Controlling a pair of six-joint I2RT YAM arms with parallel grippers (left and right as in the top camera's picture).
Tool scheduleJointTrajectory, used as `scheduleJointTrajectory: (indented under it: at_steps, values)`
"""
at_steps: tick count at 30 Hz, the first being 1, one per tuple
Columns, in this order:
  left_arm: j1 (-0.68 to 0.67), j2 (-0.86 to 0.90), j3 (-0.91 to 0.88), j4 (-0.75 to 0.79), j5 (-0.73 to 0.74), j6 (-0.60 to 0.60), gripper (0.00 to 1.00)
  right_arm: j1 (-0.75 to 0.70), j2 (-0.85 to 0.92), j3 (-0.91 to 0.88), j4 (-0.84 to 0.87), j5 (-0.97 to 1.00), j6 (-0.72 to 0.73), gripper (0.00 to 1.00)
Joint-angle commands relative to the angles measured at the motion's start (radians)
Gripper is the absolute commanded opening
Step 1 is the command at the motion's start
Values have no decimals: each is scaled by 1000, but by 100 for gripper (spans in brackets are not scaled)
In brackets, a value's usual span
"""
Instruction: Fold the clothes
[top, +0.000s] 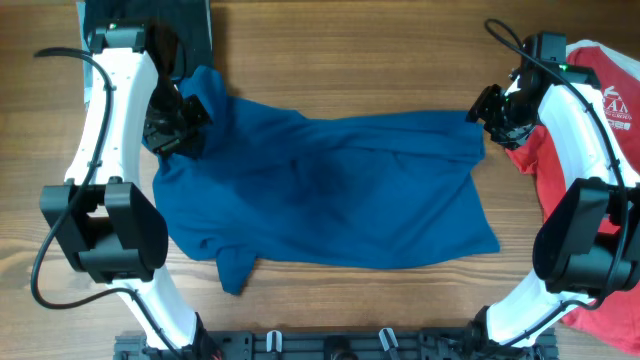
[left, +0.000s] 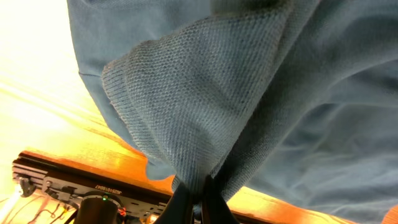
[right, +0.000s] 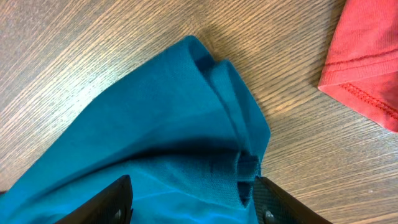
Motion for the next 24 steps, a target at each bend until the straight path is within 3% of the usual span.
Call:
scheduleJointTrajectory:
  at_steps: [1, 4, 9, 11, 13, 14, 16, 20, 24]
  values:
    - [-29, -10, -2, -25, -28, -18, 4, 8, -10, -6, -2, -16, -13, 63]
    - [-55, -10, -2, -25, -34, -20, 4, 8, -10, -6, -4, -16, -13, 63]
    - [-55, -10, -127, -23, -285, -168, 7, 8, -10, -6, -17, -16, -10, 63]
    - [-35, -10, -164, 10, -361, -176, 39, 8, -10, -6, -20, -15, -11, 62]
    - [-10, -10, -164, 60, -372, -175, 95, 8, -10, -6, -23, -16, -13, 62]
    - [1, -10, -163, 76, -371, -175, 100, 8, -10, -6, -32, -16, -13, 63]
    - [6, -10, -163, 95, -336, -175, 100, 8, -10, -6, -42, -16, -13, 67]
    - [-37, -10, -164, 254, -40, -45, 100, 8, -8, -8, -35, -16, -64, 69]
    - [-105, -10, -233, 397, -38, -47, 100, 8, -7, -33, -67, -79, -67, 68]
